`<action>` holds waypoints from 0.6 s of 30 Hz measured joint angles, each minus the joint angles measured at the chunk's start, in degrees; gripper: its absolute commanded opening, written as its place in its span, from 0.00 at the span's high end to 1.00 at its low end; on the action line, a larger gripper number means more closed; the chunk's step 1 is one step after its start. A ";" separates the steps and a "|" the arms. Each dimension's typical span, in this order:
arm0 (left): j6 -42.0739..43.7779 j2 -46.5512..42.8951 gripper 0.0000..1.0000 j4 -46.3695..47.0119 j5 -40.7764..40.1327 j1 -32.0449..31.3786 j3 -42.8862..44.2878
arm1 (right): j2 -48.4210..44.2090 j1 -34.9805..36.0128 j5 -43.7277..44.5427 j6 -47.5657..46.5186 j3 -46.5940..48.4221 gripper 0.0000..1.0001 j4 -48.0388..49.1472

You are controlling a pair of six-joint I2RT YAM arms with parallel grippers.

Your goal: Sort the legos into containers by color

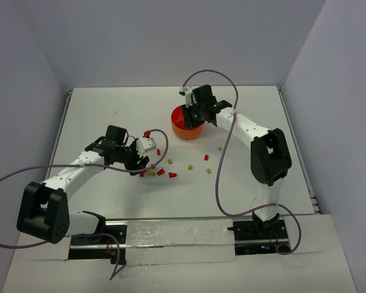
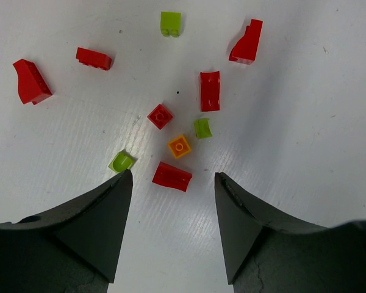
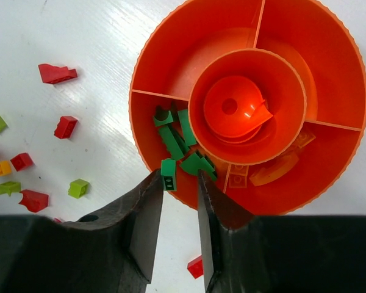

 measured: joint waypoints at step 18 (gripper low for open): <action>2.74 4.13 0.33 0.48 1.59 0.00 0.87 | 0.00 0.43 1.28 0.02 0.00 0.59 -0.19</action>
